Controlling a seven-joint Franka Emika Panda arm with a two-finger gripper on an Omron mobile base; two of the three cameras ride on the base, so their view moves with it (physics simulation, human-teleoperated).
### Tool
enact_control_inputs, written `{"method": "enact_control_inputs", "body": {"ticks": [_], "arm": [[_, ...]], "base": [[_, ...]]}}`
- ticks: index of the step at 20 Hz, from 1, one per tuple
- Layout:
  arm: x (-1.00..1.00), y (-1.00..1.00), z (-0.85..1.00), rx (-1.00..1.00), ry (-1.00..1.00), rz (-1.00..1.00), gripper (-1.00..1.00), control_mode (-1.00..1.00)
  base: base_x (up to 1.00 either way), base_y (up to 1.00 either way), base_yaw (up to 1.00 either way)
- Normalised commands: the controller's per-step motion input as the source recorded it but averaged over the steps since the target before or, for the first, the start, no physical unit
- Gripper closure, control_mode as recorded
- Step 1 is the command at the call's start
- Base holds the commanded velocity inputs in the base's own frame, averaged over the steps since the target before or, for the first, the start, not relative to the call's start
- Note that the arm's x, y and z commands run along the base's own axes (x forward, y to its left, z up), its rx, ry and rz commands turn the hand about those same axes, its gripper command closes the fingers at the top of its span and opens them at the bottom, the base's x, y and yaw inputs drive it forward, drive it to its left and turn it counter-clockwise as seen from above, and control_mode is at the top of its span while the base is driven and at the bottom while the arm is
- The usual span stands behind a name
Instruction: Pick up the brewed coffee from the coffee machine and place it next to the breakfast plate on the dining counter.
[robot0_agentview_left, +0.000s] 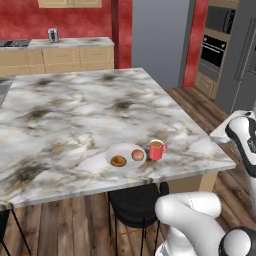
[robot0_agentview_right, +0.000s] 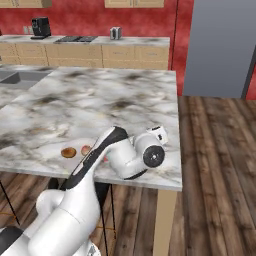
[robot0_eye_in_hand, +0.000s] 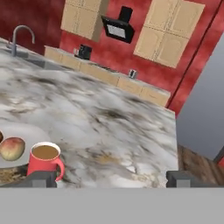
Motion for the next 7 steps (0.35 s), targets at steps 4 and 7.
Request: {"method": "enact_control_inputs", "body": {"ticks": [4, 7], "arm": [[-0.38, -0.71, 0.0, 0.25, -0.13, 0.0, -1.0, -1.0], [-0.25, -0.55, 0.0, 0.16, -0.05, 0.0, -1.0, -1.0]], "base": [[0.0, 0.0, 0.0], [0.0, 0.0, 0.0]]}}
